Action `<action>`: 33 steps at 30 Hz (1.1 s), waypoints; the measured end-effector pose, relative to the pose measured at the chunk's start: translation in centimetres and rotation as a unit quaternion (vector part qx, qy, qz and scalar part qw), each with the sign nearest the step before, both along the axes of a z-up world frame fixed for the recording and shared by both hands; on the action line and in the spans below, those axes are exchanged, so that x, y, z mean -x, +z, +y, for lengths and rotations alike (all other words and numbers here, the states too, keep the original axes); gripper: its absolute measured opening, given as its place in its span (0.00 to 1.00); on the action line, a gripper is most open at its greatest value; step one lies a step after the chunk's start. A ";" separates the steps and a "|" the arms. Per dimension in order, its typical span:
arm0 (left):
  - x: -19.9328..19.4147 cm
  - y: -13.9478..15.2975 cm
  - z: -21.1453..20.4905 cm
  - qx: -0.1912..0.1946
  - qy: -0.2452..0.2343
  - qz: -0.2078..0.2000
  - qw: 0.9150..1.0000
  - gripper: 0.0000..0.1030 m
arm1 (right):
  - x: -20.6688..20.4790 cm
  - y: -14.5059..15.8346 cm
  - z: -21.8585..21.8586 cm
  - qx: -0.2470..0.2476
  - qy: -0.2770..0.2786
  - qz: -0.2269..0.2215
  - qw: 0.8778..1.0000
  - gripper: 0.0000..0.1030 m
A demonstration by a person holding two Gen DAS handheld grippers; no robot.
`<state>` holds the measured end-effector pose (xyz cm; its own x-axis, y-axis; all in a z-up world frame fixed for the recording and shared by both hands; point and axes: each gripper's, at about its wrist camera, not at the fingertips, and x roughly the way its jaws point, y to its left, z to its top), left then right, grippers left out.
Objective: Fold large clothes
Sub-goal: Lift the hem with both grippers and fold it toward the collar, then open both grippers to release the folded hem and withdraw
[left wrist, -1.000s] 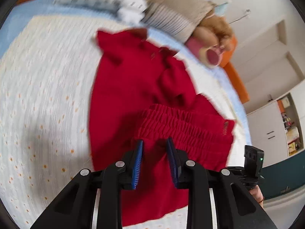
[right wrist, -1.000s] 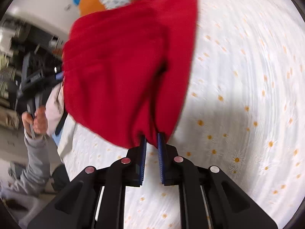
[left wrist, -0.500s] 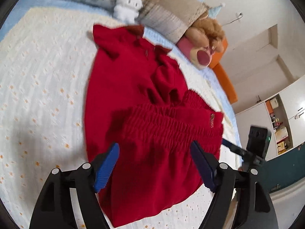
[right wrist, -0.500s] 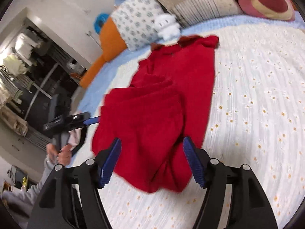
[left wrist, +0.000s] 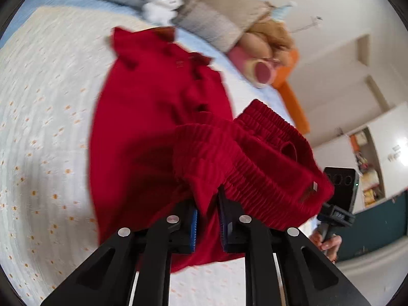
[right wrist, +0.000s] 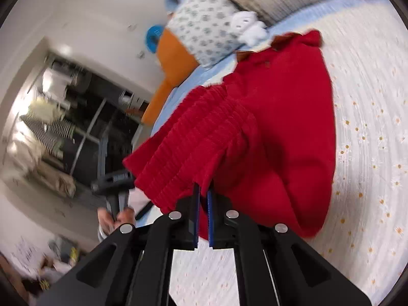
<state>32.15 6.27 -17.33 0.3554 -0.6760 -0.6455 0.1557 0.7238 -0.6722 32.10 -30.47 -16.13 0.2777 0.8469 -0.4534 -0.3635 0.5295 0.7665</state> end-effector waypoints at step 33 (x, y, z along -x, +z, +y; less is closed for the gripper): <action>-5.7 4.0 -2.7 -0.125 -0.043 -0.100 0.986 0.55 | -6.5 2.4 4.2 0.180 -0.121 -0.087 0.972 0.34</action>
<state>37.88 3.58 -13.37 0.4411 -0.5370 -0.7190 0.3351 0.8418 -0.4231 38.59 -26.24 -13.73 0.5487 0.5426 -0.6360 -0.3028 0.8381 0.4539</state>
